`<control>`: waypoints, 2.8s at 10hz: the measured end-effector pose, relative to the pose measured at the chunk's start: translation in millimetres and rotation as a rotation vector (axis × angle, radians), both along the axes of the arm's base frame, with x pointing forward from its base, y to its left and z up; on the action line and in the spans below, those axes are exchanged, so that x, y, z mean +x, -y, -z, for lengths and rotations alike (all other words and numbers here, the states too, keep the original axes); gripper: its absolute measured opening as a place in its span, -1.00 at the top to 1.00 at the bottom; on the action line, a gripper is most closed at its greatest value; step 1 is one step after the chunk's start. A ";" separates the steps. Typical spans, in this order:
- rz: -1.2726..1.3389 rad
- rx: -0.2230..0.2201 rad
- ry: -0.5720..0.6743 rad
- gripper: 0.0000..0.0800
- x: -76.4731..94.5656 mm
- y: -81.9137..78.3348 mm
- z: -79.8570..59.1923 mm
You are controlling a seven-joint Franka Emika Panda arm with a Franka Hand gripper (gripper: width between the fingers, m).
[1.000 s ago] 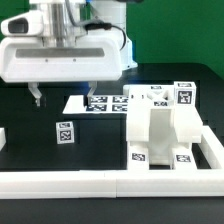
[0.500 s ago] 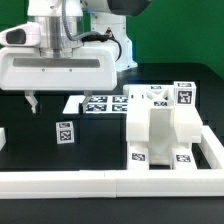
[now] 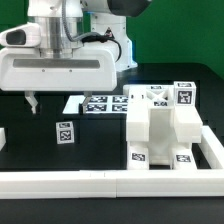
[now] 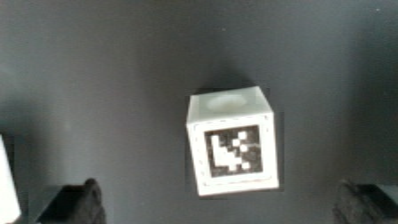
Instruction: Assemble chair
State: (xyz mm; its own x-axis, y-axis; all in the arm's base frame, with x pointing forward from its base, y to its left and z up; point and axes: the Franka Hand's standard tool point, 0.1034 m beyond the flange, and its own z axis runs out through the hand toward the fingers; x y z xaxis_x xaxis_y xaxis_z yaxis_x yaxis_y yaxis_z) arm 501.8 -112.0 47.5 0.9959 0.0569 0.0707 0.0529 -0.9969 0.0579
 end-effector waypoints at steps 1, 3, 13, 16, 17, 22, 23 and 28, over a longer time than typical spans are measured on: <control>-0.041 -0.025 0.015 -0.62 0.7 -0.2 3.6; -0.036 -0.026 0.008 -0.62 -4.3 8.9 9.5; 0.084 -0.010 -0.025 -0.17 -0.3 -2.2 36.8; 0.114 0.001 -0.043 0.30 -13.0 4.5 32.5; 0.138 0.016 -0.063 0.30 -26.5 10.2 29.6; 0.192 0.026 -0.099 0.30 -56.1 18.5 37.0; 0.197 0.026 -0.099 0.30 -56.0 18.5 37.0; 0.170 0.062 -0.177 -0.59 -43.9 24.8 27.8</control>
Offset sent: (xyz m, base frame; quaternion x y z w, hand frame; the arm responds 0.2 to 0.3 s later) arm 0.0080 0.0031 -0.0233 0.0689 -0.0139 0.0863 0.9938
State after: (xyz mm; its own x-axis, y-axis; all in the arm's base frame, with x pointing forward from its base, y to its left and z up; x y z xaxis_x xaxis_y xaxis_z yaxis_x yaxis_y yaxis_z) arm 457.9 -136.7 19.7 0.9878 -0.1119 -0.1079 -0.1125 -0.9937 0.0009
